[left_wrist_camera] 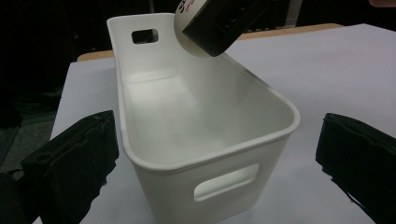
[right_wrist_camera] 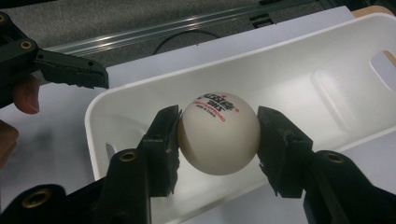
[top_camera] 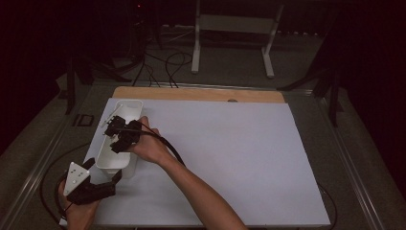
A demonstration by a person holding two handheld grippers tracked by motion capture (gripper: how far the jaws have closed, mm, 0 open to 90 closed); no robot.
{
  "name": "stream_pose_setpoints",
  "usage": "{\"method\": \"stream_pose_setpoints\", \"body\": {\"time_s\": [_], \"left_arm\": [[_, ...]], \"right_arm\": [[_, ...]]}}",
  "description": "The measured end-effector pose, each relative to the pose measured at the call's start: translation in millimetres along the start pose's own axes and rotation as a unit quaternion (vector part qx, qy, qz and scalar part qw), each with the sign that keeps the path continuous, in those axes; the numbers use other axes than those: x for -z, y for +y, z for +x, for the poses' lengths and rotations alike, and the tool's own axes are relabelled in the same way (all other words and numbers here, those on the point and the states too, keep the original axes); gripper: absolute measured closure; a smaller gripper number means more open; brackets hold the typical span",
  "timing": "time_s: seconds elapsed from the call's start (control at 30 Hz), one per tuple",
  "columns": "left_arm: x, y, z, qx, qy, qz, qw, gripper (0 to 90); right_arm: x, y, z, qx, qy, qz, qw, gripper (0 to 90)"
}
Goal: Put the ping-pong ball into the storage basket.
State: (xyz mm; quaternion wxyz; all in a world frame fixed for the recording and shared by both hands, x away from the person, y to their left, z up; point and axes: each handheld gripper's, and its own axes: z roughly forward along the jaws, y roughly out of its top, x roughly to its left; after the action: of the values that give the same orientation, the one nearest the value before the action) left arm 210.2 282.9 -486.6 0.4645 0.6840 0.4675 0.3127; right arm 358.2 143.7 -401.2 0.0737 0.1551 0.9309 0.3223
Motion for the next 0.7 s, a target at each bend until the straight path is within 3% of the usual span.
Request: {"method": "stream_pose_setpoints", "body": {"time_s": [0.5,0.7], "left_arm": [[0.3,-0.1,0.2,0.000,0.000,0.000,1.0000,0.0],[-0.1,-0.1,0.0,-0.002,-0.001,0.001,1.0000,0.0]], "right_arm": [[-4.8,-0.9,2.2,0.002,0.009,0.015,0.9999,48.8],[-5.0,-1.2,3.5,-0.004,0.007,0.008,0.9999,17.0]]}}
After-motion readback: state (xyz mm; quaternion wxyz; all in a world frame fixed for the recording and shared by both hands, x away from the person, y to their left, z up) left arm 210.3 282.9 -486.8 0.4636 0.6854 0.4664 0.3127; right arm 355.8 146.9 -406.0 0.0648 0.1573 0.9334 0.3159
